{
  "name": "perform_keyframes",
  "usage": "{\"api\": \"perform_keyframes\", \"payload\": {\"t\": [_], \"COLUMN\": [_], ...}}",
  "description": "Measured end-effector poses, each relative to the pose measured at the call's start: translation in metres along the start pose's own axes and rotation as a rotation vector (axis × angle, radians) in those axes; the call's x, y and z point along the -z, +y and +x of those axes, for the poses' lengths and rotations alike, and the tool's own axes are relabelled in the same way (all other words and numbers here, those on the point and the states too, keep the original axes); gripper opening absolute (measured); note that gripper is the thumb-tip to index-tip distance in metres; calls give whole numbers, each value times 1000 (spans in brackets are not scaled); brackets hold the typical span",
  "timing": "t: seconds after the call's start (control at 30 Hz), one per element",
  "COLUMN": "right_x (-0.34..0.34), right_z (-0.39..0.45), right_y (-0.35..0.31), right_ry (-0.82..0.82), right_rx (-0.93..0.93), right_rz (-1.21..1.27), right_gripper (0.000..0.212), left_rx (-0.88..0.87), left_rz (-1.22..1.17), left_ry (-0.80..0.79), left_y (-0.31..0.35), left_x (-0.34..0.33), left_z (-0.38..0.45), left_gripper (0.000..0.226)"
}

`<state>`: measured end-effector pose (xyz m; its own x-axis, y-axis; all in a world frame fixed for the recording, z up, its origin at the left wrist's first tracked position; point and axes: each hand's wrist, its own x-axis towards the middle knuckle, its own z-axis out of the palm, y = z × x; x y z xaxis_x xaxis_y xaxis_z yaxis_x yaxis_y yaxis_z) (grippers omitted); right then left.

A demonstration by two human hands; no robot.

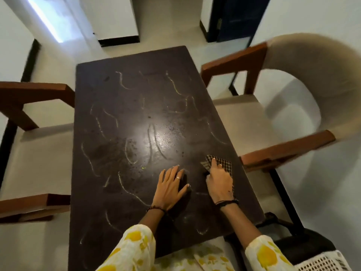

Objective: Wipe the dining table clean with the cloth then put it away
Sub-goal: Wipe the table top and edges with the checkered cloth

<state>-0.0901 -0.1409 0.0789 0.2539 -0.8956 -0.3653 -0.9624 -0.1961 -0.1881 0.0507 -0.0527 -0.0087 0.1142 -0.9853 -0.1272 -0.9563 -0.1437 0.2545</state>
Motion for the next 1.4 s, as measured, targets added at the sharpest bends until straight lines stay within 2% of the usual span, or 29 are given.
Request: {"api": "perform_keyframes", "payload": {"t": [0.07, 0.2, 0.27, 0.33, 0.47, 0.57, 0.67, 0.73, 0.83, 0.9, 0.97, 1.03, 1.13, 1.3, 1.4], "right_x": [17, 40, 44, 44, 41, 41, 41, 33, 1, -32, -61, -78, -80, -85, -82], "right_z": [20, 69, 93, 122, 187, 238, 284, 318, 365, 389, 404, 415, 431, 464, 483], "right_y": [-37, -109, -147, -190, -274, -341, -410, -456, -508, -524, -529, -538, -567, -629, -652], "right_ry": [30, -78, -115, -106, -48, 49, 222, 233, -70, -147, -55, 42, 84, 99, 115], "right_rx": [40, 5, 19, 45, 163, 337, 550, 644, 737, 788, 847, 914, 946, 877, 811], "right_rz": [249, 877, 1041, 1076, 917, 750, 477, 249, 53, -88, -203, -210, -211, -177, -161], "right_gripper": [57, 46, 42, 43, 52, 59, 60, 61, 71, 82, 75, 66, 59, 59, 61], "left_rx": [68, 203, 275, 345, 494, 529, 567, 612, 664, 691, 690, 674, 661, 653, 647], "left_rz": [-42, -141, -156, -174, -123, -106, -105, -127, -147, -138, -143, -184, -189, -171, -176], "left_ry": [42, 197, 275, 322, 355, 364, 373, 375, 353, 374, 416, 461, 512, 489, 475], "left_y": [-25, -99, -146, -204, -325, -403, -457, -484, -502, -505, -503, -504, -501, -498, -502], "left_x": [19, 60, 79, 96, 119, 133, 137, 131, 110, 97, 92, 91, 91, 92, 91], "left_z": [15, 44, 57, 74, 124, 169, 206, 227, 246, 251, 251, 251, 251, 250, 252], "left_gripper": [55, 55, 55, 58, 65, 73, 82, 75, 61, 60, 69, 75, 79, 70, 77]}}
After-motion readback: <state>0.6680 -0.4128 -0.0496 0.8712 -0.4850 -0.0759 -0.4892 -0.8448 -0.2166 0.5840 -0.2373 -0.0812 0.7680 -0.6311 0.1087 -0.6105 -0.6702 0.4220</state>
